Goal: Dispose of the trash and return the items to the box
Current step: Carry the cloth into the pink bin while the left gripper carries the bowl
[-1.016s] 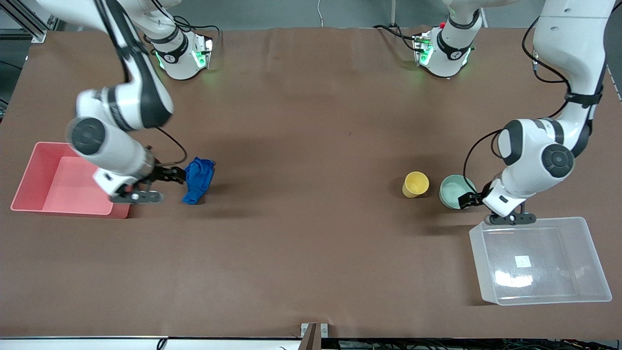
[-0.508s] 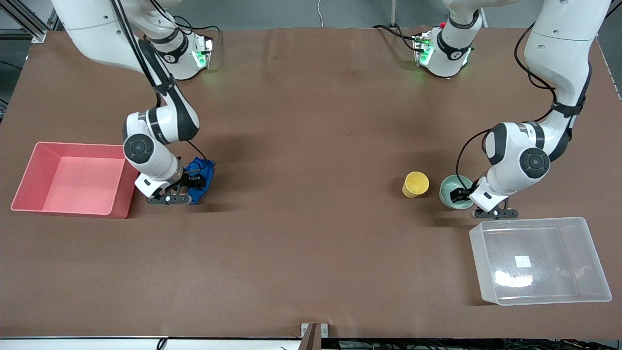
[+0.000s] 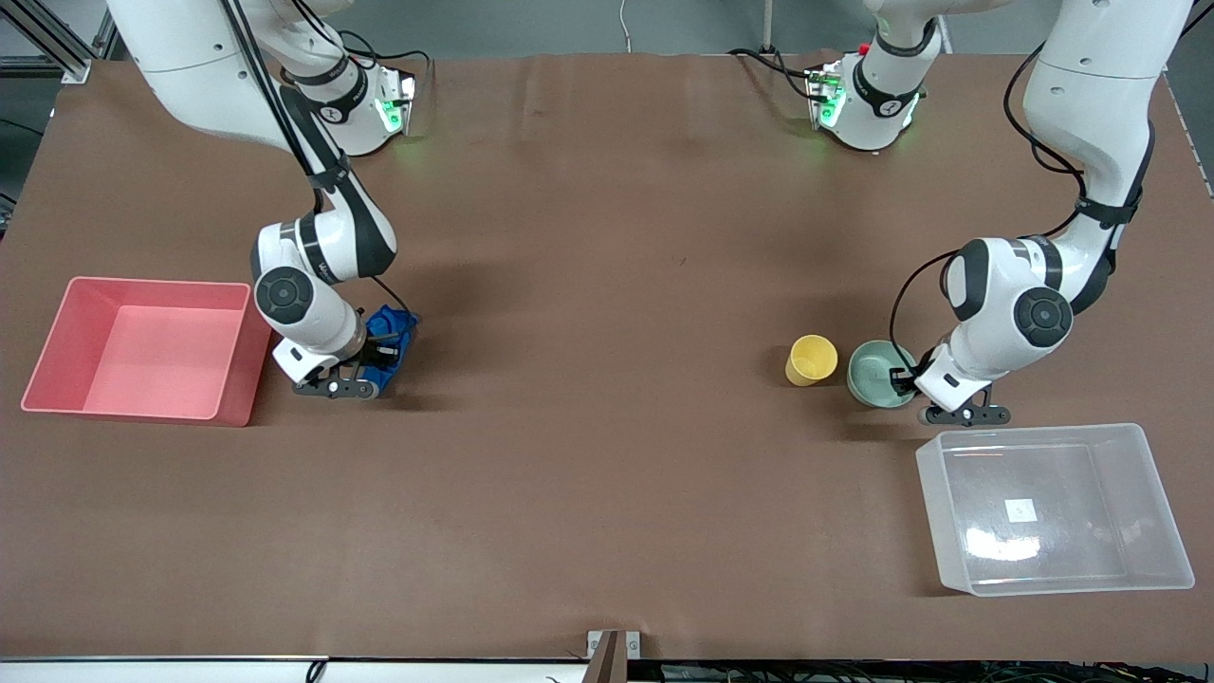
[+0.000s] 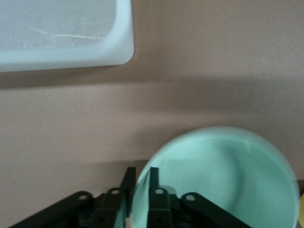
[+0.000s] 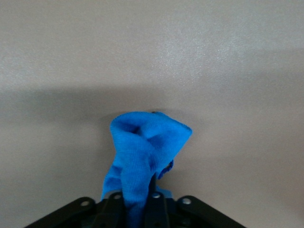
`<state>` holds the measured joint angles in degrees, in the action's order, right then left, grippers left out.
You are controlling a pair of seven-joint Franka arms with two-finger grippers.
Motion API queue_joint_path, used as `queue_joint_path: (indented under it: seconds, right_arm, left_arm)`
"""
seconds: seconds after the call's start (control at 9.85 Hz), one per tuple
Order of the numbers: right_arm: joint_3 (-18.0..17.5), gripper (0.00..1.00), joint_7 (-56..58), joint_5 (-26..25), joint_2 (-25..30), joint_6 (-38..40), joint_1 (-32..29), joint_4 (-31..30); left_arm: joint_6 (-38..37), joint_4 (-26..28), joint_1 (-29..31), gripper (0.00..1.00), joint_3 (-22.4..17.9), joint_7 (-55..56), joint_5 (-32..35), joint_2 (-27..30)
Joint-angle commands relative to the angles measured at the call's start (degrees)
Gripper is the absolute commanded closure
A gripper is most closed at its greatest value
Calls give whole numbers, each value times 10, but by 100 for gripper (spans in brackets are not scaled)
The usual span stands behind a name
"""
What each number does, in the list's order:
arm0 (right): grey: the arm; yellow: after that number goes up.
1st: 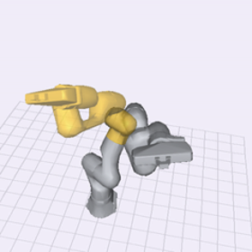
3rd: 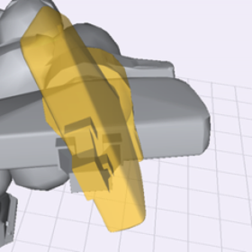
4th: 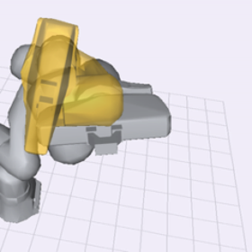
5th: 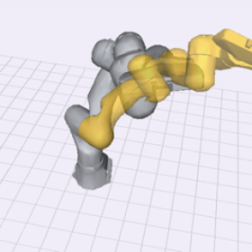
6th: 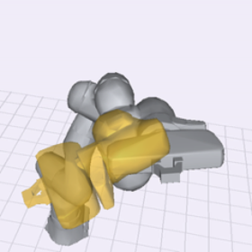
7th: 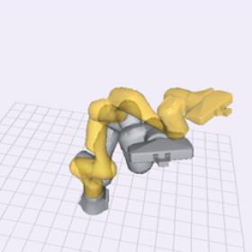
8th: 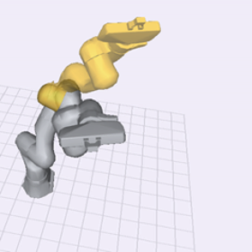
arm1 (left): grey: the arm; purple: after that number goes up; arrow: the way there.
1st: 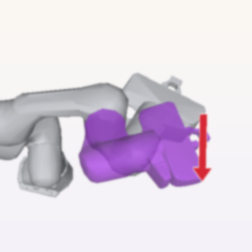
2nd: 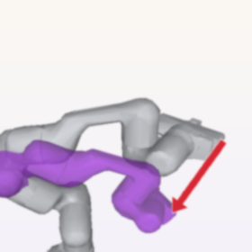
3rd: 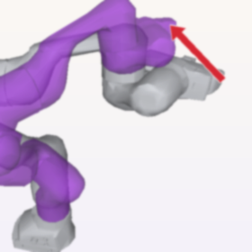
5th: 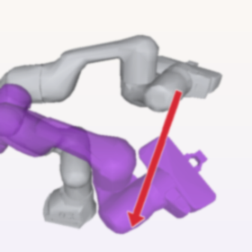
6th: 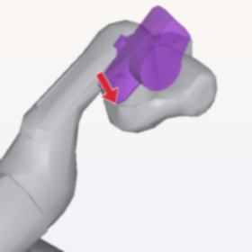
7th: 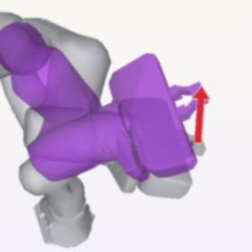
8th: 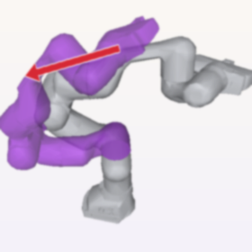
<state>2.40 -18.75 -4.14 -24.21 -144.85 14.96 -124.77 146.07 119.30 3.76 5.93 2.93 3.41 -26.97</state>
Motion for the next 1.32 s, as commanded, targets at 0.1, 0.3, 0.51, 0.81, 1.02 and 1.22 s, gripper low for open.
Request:
queue_joint_path:
  seconds: [0.1, 0.3, 0.51, 0.81, 1.02, 1.22]
  right_arm:
    - [-1, 99, -29, 2, 42, 154, 2, 84]
    - [-1, 99, -10, 3, 87, 285, -34, 156]
    - [22, 99, 115, 2, 144, 311, -88, 159]
    - [133, 99, 313, 1, 146, 290, -104, 149]
    - [179, 99, 431, 1, 134, 168, -128, 79]
    - [183, 97, 443, 1, 103, 71, -146, 23]
  left_arm:
    - [-27, 4, 5, 100, 6, -13, 13, 23]
    - [-92, -48, 7, 100, 6, -45, 11, 42]
    - [-219, -172, 11, 100, 7, -56, 6, 35]
    - [-285, -353, 32, 100, 6, -93, 5, -39]
    - [-286, -434, 52, 100, 2, -136, 6, -100]
    - [-264, -459, 68, 100, 1, -150, 6, -143]
